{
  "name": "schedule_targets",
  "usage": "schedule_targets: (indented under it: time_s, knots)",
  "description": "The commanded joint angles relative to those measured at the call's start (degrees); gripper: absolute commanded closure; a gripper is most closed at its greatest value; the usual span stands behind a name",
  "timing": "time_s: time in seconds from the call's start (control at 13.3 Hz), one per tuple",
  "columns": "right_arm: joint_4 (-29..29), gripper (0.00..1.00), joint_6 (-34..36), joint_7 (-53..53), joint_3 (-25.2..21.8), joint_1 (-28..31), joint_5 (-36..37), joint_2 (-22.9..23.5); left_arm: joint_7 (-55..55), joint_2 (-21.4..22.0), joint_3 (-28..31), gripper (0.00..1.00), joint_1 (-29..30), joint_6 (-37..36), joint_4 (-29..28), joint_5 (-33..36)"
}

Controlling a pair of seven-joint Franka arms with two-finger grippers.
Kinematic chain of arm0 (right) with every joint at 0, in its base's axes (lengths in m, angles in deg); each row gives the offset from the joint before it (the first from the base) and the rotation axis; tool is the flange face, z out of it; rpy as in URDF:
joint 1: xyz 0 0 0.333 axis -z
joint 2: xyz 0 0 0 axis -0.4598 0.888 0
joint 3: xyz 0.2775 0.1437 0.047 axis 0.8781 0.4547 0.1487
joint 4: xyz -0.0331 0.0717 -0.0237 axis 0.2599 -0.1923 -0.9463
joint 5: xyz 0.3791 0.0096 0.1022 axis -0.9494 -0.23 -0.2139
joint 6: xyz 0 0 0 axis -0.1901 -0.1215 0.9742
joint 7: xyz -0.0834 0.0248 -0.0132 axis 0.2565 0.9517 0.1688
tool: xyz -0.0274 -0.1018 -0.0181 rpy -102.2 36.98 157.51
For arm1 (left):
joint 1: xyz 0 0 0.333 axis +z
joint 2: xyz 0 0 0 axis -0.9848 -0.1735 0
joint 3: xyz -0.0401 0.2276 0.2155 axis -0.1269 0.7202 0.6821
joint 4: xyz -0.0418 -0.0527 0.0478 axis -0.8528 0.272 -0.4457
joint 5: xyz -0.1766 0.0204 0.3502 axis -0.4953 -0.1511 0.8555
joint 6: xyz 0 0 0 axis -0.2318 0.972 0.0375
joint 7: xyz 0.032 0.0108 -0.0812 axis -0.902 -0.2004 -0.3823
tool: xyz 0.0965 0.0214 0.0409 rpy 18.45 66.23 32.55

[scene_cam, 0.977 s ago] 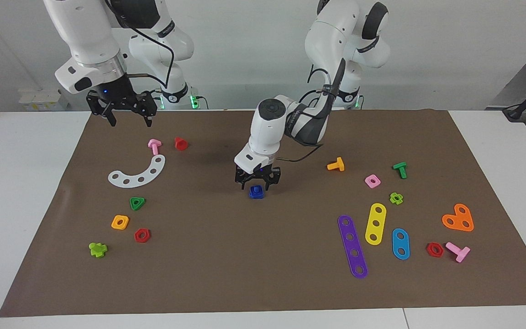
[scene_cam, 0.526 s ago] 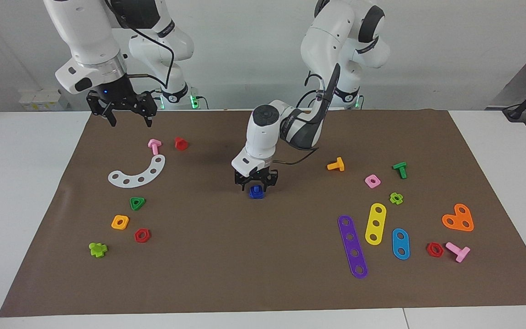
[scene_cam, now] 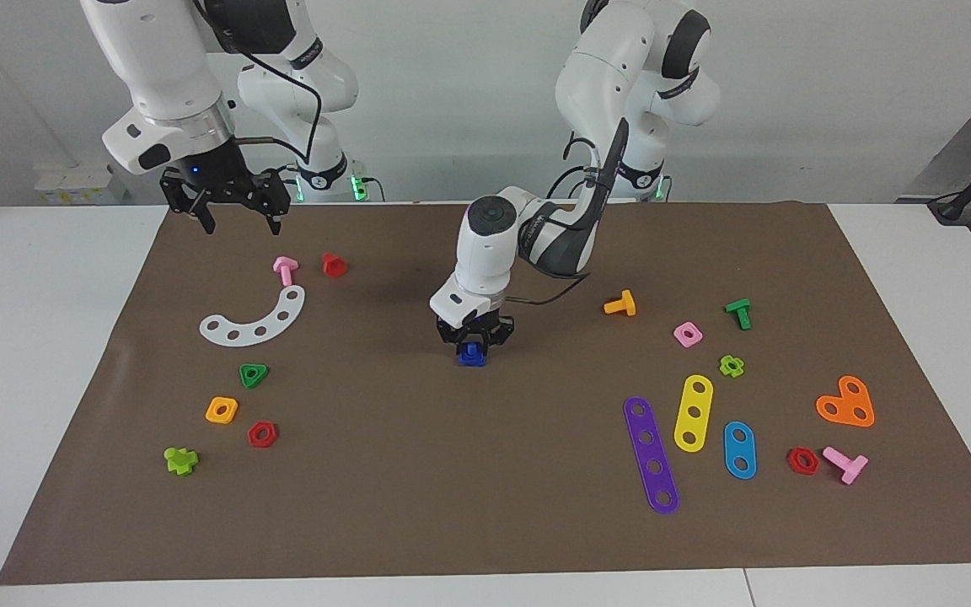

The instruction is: Unscrew and place screws in storage area

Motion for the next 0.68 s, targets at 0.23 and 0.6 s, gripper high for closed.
schedule_targets:
  time_s: [0.23, 0.6]
  knots:
    - [-1.81, 0.0, -1.27, -0.42, 0.24, 0.19, 0.08, -1.53, -0.03, -0.07, 0.77, 1.0, -0.24, -7.75, 4.2, 1.14]
    - [-1.81, 0.0, -1.88, -1.21, 0.24, 0.19, 0.08, -1.53, -0.12, -1.65, 0.77, 1.0, 3.97, -18.56, 15.36, -0.7]
